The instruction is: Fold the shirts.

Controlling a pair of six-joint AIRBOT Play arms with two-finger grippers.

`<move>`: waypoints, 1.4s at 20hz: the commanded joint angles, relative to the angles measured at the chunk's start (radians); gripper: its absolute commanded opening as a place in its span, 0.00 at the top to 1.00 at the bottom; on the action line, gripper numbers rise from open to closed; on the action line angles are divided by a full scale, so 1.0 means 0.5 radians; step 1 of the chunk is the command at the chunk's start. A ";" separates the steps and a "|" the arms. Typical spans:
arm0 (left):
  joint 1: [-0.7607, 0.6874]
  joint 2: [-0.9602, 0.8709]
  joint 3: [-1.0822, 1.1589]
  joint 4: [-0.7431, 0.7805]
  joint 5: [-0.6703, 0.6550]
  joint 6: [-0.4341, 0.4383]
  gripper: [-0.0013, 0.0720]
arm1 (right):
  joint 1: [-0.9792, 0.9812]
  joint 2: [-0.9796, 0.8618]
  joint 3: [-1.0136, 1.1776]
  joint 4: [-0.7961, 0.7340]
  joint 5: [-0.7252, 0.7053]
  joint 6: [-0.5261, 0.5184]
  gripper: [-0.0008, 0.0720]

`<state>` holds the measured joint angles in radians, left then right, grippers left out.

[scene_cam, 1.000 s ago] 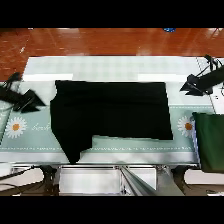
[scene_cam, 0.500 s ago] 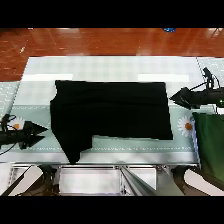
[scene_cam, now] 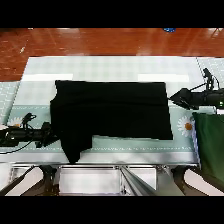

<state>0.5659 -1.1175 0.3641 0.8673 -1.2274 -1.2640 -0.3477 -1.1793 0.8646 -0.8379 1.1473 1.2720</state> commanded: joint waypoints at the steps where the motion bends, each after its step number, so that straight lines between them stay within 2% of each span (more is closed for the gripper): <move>1: -0.195 -0.123 -0.006 0.004 0.271 0.008 0.56 | -0.075 0.010 -0.001 0.060 0.014 -0.005 0.42; 2: -0.224 -0.130 -0.004 0.004 0.281 0.014 0.95 | -0.171 0.037 -0.001 0.005 0.056 -0.011 0.42; 3: -0.232 -0.128 0.000 0.004 0.271 0.015 0.96 | -0.298 0.080 -0.002 -0.166 0.127 0.013 0.42; 5: -0.231 -0.123 0.004 0.007 0.259 0.048 0.96 | -0.495 0.194 -0.112 -0.562 0.285 0.252 0.42; 6: -0.231 -0.122 0.004 0.005 0.259 0.047 0.96 | -0.549 0.259 -0.230 -0.633 0.342 0.289 0.42; 11: -0.231 -0.122 0.003 0.005 0.246 0.045 0.96 | -0.581 0.399 -0.785 -0.522 0.381 0.243 0.42; 16: -0.232 -0.122 0.002 0.007 0.233 0.052 0.96 | -0.517 0.365 -0.911 -0.389 0.261 0.207 0.42; 19: -0.232 -0.122 0.002 0.006 0.233 0.052 0.96 | -0.376 0.206 -0.910 -0.317 0.103 0.206 0.42; 22: -0.232 -0.122 0.002 0.006 0.232 0.054 0.96 | -0.266 0.071 -0.887 -0.120 -0.184 0.179 0.43; 23: -0.232 -0.122 0.003 0.005 0.232 0.069 0.96 | -0.230 0.031 -0.866 -0.077 -0.187 0.132 0.49; 24: -0.231 -0.121 0.008 0.005 0.230 0.069 0.96 | -0.201 0.004 -0.837 -0.041 -0.147 0.050 0.77; 25: -0.231 -0.121 0.030 -0.002 0.213 0.083 0.96 | -0.182 0.011 -0.809 0.006 -0.112 -0.047 0.95; 28: -0.231 -0.119 0.199 -0.165 0.079 0.190 0.96 | -0.188 0.092 -0.652 0.069 0.024 -0.108 0.95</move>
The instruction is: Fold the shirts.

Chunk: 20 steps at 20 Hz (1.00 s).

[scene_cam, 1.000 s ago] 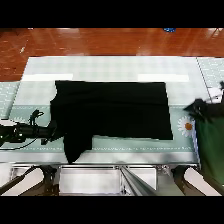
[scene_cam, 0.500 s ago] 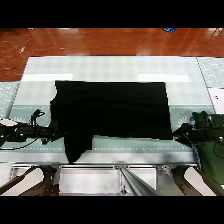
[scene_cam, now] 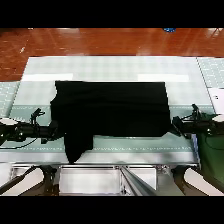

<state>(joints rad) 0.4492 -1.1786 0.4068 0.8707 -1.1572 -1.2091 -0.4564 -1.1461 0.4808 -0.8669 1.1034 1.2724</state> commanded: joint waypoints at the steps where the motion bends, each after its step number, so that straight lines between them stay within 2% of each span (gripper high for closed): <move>1: 0.002 0.003 0.203 -0.267 -0.094 0.099 0.96 | 0.030 0.043 0.202 0.129 0.143 -0.108 0.95; 3: -0.008 -0.006 0.391 -0.440 -0.135 0.099 0.96 | 0.034 0.032 0.379 0.130 0.156 -0.076 0.95; 7: -0.166 -0.165 0.855 -0.455 -0.106 0.027 0.96 | 0.118 -0.192 0.797 0.151 0.131 -0.043 0.95; 11: -0.304 -0.535 1.328 -0.455 -0.042 -0.126 0.96 | 0.246 -0.547 1.177 0.193 0.002 0.031 0.95; 16: -0.353 -0.987 1.830 -0.453 -0.052 -0.324 0.96 | 0.314 -0.945 1.576 0.259 -0.027 0.108 0.95; 20: -0.403 -1.260 2.091 -0.449 -0.088 -0.339 0.96 | 0.330 -1.150 1.759 0.266 -0.031 0.120 0.95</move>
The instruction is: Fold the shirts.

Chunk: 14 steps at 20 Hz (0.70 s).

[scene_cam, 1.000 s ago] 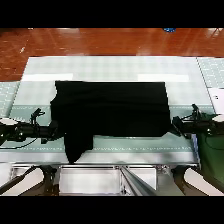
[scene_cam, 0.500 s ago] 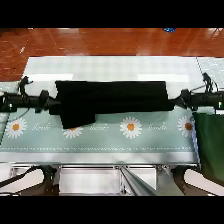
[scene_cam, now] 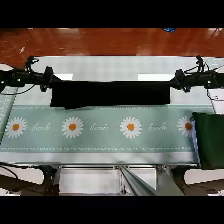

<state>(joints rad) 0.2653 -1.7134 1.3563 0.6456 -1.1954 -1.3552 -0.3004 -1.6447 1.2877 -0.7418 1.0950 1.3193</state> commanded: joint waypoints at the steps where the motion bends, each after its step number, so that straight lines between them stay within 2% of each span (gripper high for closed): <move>1: -0.047 -0.250 0.240 0.001 -0.006 -0.046 0.96 | 0.019 -0.185 0.163 0.016 -0.031 0.027 0.95; 4: -0.074 -0.379 0.327 0.000 0.070 -0.031 0.96 | 0.018 -0.256 0.167 0.025 -0.124 0.040 0.95; 6: -0.092 -0.411 0.340 -0.008 0.170 0.050 0.95 | 0.018 -0.291 0.167 0.057 -0.185 0.032 0.95; 7: -0.101 -0.411 0.341 -0.005 0.178 0.076 0.80 | 0.018 -0.295 0.167 0.058 -0.222 0.031 0.77; 8: -0.105 -0.410 0.349 -0.006 0.153 0.068 0.40 | 0.018 -0.294 0.169 0.080 -0.226 0.034 0.46; 9: -0.091 -0.410 0.390 0.001 0.066 0.068 0.29 | 0.002 -0.291 0.193 0.107 -0.185 0.022 0.42; 10: -0.053 -0.410 0.472 0.027 -0.052 0.058 0.29 | -0.034 -0.281 0.241 0.105 -0.089 0.022 0.42; 11: -0.003 -0.403 0.570 0.106 -0.183 -0.024 0.29 | -0.093 -0.263 0.307 0.101 0.043 0.022 0.42; 12: 0.054 -0.374 0.671 0.246 -0.320 -0.099 0.29 | -0.172 -0.232 0.372 0.101 0.186 0.023 0.43; 14: 0.160 -0.224 0.770 0.527 -0.497 -0.128 0.29 | -0.344 -0.119 0.407 0.074 0.366 0.022 0.43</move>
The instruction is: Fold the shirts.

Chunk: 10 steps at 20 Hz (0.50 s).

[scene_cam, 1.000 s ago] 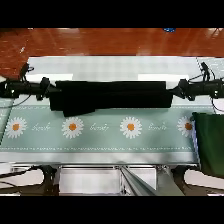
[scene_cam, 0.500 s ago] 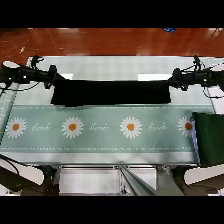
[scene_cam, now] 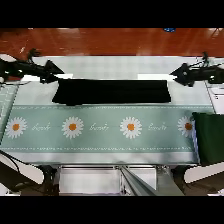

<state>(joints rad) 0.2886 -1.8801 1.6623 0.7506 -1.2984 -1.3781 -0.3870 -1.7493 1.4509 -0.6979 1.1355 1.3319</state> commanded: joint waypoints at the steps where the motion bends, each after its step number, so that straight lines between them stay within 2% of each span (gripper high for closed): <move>1: 0.160 0.232 0.151 0.427 -0.307 -0.072 0.29 | -0.254 0.169 0.081 -0.125 0.339 -0.003 0.43; 3: 0.209 0.509 0.047 0.494 -0.209 0.015 0.29 | -0.351 0.322 0.007 -0.424 0.320 0.030 0.43; 5: 0.184 0.849 -0.261 0.488 0.108 0.016 0.29 | -0.366 0.443 -0.197 -0.586 0.180 0.095 0.43; 8: -0.022 1.395 -1.002 0.488 0.697 0.015 0.29 | -0.314 0.468 -0.542 -0.383 -0.082 0.094 0.43; 10: -0.236 1.653 -1.456 0.489 0.913 0.017 0.29 | -0.229 0.411 -0.613 -0.321 -0.171 0.025 0.43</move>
<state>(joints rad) 0.2699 -1.2537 1.2156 0.9745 -1.0664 -1.3727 -0.5297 -1.5425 1.2308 -0.8864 1.1381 1.3647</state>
